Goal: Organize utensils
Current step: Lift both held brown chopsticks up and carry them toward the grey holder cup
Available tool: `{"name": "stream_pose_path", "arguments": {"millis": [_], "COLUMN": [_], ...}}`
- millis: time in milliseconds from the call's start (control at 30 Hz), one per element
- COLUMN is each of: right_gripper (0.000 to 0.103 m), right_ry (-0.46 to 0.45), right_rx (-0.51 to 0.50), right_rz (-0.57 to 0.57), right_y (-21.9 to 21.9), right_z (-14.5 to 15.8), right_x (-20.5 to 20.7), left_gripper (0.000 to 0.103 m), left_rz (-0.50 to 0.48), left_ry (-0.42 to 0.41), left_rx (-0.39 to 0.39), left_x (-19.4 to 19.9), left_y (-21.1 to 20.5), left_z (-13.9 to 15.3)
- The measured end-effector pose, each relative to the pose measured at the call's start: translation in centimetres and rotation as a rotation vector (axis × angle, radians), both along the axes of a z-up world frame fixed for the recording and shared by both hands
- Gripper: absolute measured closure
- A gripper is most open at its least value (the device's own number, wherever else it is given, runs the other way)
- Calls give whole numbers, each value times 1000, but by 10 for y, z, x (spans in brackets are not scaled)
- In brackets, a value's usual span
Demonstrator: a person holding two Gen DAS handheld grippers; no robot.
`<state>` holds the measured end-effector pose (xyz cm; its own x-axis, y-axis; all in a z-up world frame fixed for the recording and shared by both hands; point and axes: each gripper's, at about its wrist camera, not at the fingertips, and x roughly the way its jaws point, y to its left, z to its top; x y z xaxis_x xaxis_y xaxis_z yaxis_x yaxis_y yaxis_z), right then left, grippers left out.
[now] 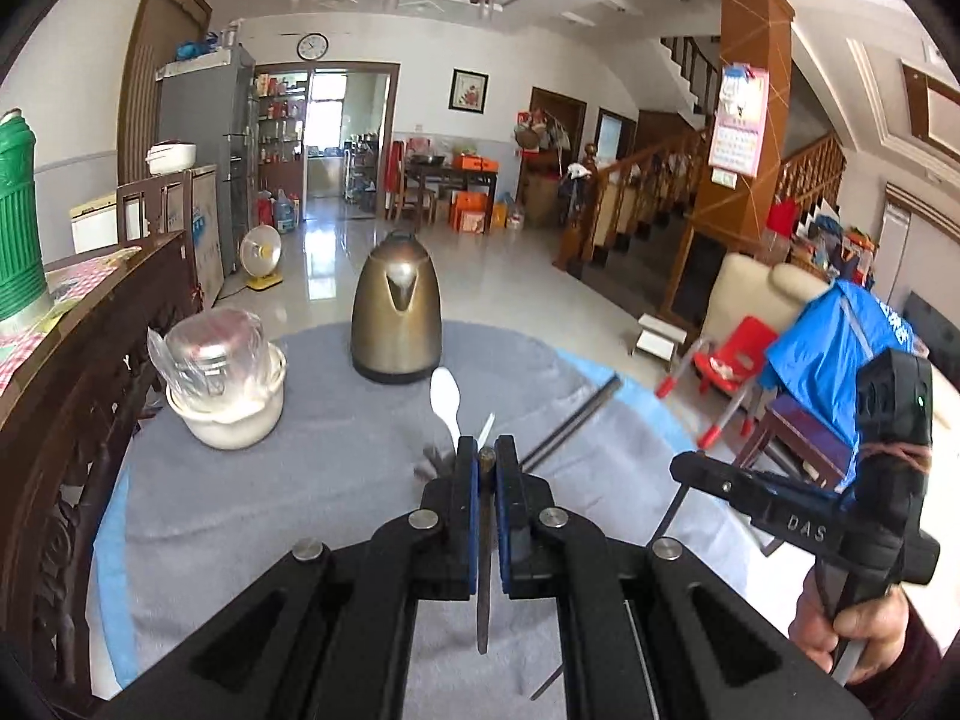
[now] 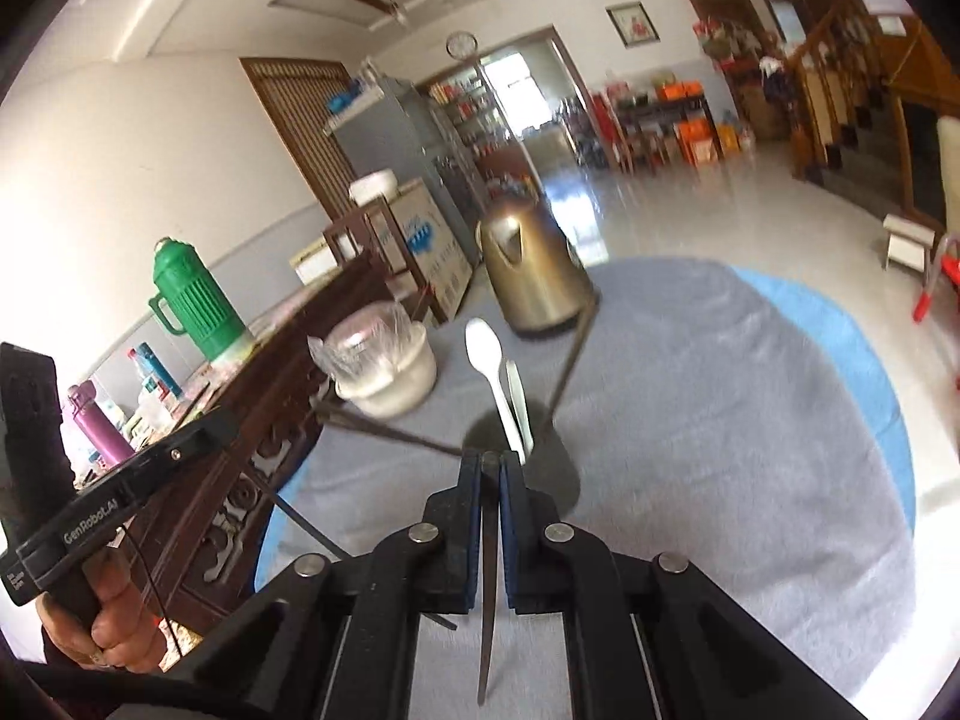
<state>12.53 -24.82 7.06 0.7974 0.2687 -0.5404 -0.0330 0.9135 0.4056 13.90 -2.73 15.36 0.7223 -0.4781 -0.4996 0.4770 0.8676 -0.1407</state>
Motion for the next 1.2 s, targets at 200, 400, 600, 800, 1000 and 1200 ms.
{"name": "stream_pose_path", "arguments": {"millis": [200, 400, 600, 800, 1000, 1200], "right_gripper": [97, 97, 97, 97, 97, 97], "right_ry": [-62, -113, -134, -79, -78, -79], "right_rx": [-18, -62, -57, -24, -15, -22], "right_rz": [-23, -44, -48, -56, -77, -84], "right_y": [6, 10, 11, 4, -3, -2], "right_z": [27, 53, 55, 34, 30, 28], "right_x": [7, 15, 11, 14, 9, 5], "left_gripper": [98, 98, 98, 98, 98, 98], "left_rz": [-5, -13, 3, 36, 72, 75], "left_ry": [-45, -91, -83, -45, -61, -82], "left_rx": [-12, -22, -5, 41, 80, 104], "left_x": [9, 9, 10, 17, 17, 14], "left_y": [-5, -10, -17, -25, -27, -33], "left_z": [26, 47, 38, 20, 15, 18]}}
